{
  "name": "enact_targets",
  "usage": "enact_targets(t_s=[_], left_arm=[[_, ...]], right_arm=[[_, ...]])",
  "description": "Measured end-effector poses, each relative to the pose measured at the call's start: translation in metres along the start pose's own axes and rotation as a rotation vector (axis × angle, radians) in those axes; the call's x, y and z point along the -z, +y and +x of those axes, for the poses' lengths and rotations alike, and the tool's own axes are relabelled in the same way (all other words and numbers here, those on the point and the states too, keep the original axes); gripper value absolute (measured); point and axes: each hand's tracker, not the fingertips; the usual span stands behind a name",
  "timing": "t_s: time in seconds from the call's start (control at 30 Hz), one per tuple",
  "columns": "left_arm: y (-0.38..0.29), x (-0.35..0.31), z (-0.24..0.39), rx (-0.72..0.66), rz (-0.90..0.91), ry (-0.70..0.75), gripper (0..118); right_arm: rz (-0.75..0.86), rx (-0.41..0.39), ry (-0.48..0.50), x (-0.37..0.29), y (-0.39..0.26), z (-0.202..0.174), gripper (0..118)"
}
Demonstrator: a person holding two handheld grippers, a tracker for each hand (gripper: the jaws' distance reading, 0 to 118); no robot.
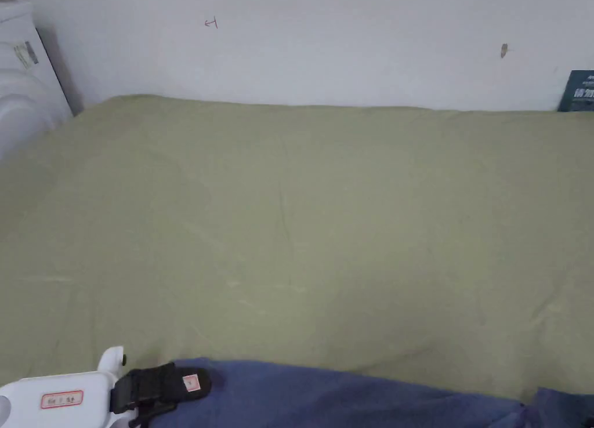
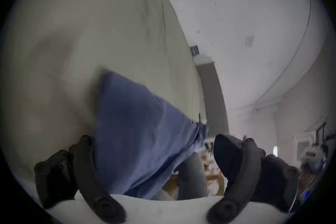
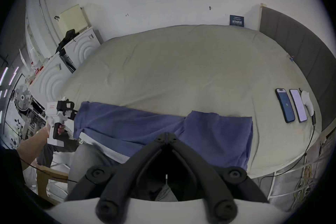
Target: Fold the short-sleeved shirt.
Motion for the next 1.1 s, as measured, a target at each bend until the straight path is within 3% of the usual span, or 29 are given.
enact_targets(t_s=[0.03, 0.07, 0.13, 0.23, 0.3, 0.4, 0.53, 0.7, 0.87, 0.93, 1.03, 1.1], left_arm=[[-0.004, 0.011, 0.007, 0.059, -0.029, 0.025, 106], [-0.006, 0.020, 0.013, 0.087, -0.029, 0.043, 96], [0.004, 0.018, 0.010, 0.098, 0.006, 0.080, 9], [0.011, 0.017, 0.026, 0.108, 0.103, 0.391, 8], [0.012, 0.014, 0.043, 0.099, 0.034, 0.293, 8], [0.006, 0.011, 0.101, 0.263, 0.021, 0.385, 8], [-0.001, 0.023, 0.164, 0.258, -0.001, 0.374, 8], [-0.014, 0.091, 0.211, 0.309, -0.043, 0.315, 8], [-0.028, 0.187, 0.205, 0.297, -0.193, 0.305, 10], [-0.036, 0.217, 0.197, 0.321, -0.245, 0.318, 21], [-0.043, 0.245, 0.180, 0.291, -0.256, 0.314, 70], [-0.046, 0.249, 0.171, 0.193, -0.233, 0.288, 75]], right_arm=[[-0.003, 0.000, 0.001, 0.002, 0.000, -0.001, 0], [-0.007, -0.001, 0.003, 0.004, -0.001, -0.002, 0], [-0.017, -0.002, 0.008, 0.005, -0.002, -0.003, 0], [-0.015, -0.014, 0.015, -0.001, -0.004, -0.006, 0], [-0.009, -0.018, 0.012, -0.008, -0.005, -0.005, 0], [0.012, -0.007, 0.009, -0.019, -0.006, -0.001, 0], [0.041, -0.002, 0.003, -0.031, -0.006, 0.004, 0], [0.073, 0.027, 0.017, -0.044, -0.011, 0.017, 0], [0.086, 0.049, -0.001, -0.057, -0.018, 0.031, 0], [0.092, 0.065, -0.021, -0.061, -0.020, 0.037, 0], [0.098, 0.084, -0.041, -0.063, -0.023, 0.045, 0], [0.095, 0.099, -0.041, -0.062, -0.025, 0.048, 0]])
